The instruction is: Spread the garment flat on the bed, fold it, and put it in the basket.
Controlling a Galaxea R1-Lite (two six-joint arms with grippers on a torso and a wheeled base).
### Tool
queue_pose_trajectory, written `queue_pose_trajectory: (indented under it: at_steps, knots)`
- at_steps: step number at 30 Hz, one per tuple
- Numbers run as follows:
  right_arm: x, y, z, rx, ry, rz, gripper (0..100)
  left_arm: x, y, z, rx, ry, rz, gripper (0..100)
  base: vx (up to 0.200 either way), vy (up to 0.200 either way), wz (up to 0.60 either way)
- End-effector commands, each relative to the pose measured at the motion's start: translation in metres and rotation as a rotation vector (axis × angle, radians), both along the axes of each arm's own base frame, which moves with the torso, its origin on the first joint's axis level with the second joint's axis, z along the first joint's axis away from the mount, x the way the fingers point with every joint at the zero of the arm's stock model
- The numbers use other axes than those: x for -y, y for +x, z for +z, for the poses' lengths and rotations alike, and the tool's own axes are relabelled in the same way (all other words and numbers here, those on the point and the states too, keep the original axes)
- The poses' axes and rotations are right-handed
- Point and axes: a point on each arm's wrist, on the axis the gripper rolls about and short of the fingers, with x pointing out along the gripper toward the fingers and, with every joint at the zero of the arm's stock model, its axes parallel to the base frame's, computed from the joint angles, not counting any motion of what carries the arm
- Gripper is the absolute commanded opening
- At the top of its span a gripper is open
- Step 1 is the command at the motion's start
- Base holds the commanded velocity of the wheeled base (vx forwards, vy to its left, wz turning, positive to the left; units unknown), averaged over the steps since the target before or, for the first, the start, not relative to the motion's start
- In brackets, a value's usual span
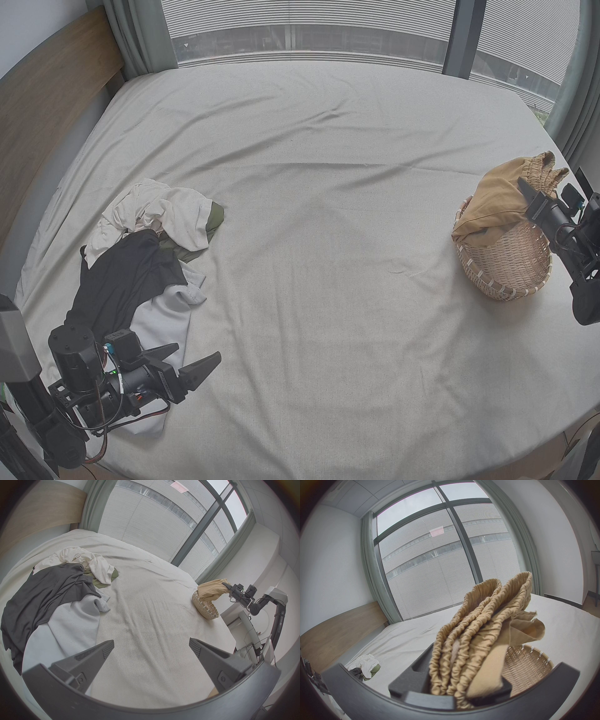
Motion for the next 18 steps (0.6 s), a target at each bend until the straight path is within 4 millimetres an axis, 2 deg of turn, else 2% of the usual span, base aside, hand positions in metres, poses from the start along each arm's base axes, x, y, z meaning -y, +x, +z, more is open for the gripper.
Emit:
queue_pose_trajectory:
  at_steps: [1,2,3,7,13,18]
  knots:
    - [0.006,-0.002,-0.004,-0.018,0.0,-0.018,0,0.0,-0.003,-0.003,-0.02,0.007,-0.004,100,0.0,0.0,0.0]
    - [0.005,-0.002,-0.006,-0.023,0.001,-0.015,0,0.0,-0.003,-0.003,-0.019,0.006,-0.005,100,0.0,0.0,0.0]
    - [0.005,-0.003,-0.006,-0.026,0.001,-0.012,100,0.0,-0.003,-0.003,-0.017,0.006,-0.005,100,0.0,0.0,0.0]
    - [0.001,-0.008,-0.012,-0.053,-0.001,-0.003,100,0.0,-0.003,-0.003,-0.017,0.006,-0.005,100,0.0,0.0,0.0]
    - [-0.009,-0.03,-0.022,-0.106,-0.09,0.008,100,0.0,-0.004,-0.001,-0.01,0.003,-0.007,100,0.0,0.0,0.0]
    - [-0.014,-0.047,-0.018,-0.105,-0.104,0.019,100,0.0,-0.004,-0.001,-0.008,0.004,-0.007,100,0.0,0.0,0.0]
